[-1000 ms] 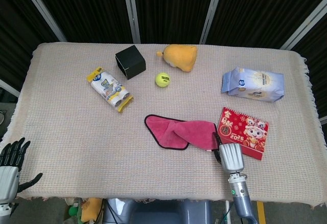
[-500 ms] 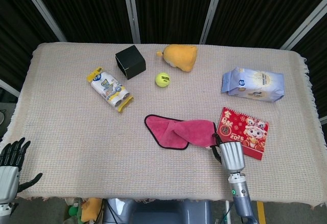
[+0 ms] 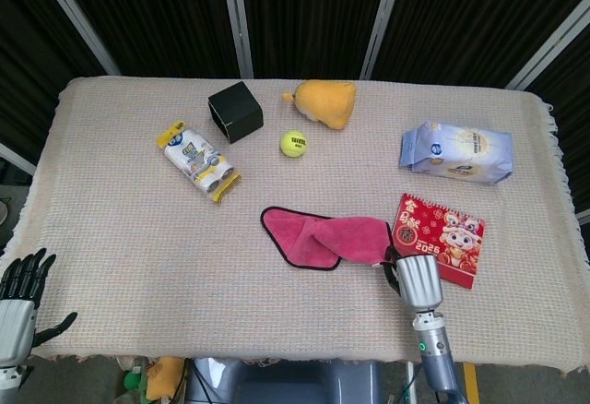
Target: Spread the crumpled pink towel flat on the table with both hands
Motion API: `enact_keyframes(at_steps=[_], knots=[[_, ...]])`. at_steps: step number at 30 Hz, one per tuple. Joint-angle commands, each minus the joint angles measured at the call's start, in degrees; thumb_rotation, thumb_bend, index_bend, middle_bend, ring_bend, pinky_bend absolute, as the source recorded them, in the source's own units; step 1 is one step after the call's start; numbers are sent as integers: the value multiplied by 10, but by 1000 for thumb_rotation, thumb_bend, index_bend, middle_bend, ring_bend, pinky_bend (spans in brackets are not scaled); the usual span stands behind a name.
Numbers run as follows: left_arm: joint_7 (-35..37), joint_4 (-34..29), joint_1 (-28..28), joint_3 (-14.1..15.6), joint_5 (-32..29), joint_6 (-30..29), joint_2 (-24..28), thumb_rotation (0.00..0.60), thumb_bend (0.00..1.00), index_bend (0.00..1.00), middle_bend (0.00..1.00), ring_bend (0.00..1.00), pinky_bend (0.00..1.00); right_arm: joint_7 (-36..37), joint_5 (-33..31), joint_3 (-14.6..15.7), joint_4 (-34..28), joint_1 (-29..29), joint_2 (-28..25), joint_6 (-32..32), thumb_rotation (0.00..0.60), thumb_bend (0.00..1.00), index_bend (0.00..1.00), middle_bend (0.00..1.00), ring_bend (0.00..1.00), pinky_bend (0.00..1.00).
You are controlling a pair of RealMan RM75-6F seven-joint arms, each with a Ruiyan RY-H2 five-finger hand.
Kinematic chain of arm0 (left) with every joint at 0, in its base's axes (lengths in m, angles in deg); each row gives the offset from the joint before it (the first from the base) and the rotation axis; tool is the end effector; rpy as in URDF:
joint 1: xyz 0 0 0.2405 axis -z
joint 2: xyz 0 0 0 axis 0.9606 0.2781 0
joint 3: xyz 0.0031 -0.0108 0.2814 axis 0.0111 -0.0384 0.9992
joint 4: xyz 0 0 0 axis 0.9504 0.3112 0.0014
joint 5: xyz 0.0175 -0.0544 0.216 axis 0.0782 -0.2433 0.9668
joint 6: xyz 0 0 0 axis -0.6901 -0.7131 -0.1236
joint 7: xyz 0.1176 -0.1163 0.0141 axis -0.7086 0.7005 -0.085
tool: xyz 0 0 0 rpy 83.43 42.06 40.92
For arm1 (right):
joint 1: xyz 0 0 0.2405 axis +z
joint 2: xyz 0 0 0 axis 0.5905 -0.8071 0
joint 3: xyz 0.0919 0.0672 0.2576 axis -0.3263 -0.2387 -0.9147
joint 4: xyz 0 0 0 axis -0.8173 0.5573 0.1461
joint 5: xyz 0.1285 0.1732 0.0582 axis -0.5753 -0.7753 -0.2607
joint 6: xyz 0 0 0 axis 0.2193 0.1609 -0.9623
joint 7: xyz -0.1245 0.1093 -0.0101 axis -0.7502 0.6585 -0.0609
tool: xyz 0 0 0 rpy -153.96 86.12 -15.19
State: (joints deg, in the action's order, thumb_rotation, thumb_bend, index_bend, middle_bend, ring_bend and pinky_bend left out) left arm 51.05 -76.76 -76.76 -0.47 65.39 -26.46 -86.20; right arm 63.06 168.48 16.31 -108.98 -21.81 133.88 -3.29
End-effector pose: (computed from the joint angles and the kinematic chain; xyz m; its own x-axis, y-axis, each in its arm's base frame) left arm -0.3833 0.1396 0.0912 0.3566 -0.0894 0.9300 0.9305 -0.0552 -0.3621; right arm -0.2613 -0.2544 -0.0616 0.4191 0.1694 0.8920 -0.8735 -0.1929 0.4470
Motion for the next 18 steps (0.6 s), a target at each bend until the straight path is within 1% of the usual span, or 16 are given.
enact_keyframes(at_steps=[1,4,6,11,13,18], knots=[[0,0,0,0,1,-1,0,600,0,0,0,0,0,-2,1,-3,-5,4,-2,1,600,471,597,1000,1000,972],[-1,1,0,0,1,-2,0,600,0,0,0,0,0,-8,3,-4,-13,9,-8,3,600,503,607,1000,1000,972],[0,1,0,0,1,-2,0,600,0,0,0,0,0,-12,7,1,-17,7,-11,0,600,517,613,1000,1000,972],[1,0,1,0,1,0,0,600,0,0,0,0,0,-24,22,2,-46,10,-26,-12,600,520,632,1000,1000,972],[0,-1,2,1,2,0,0,600,0,0,0,0,0,-33,31,2,-65,14,-35,-19,600,521,638,1000,1000,972],[-4,-5,3,2,4,1,1,600,0,0,0,0,0,-81,60,-3,-143,27,-66,-30,600,528,653,1000,1000,972]])
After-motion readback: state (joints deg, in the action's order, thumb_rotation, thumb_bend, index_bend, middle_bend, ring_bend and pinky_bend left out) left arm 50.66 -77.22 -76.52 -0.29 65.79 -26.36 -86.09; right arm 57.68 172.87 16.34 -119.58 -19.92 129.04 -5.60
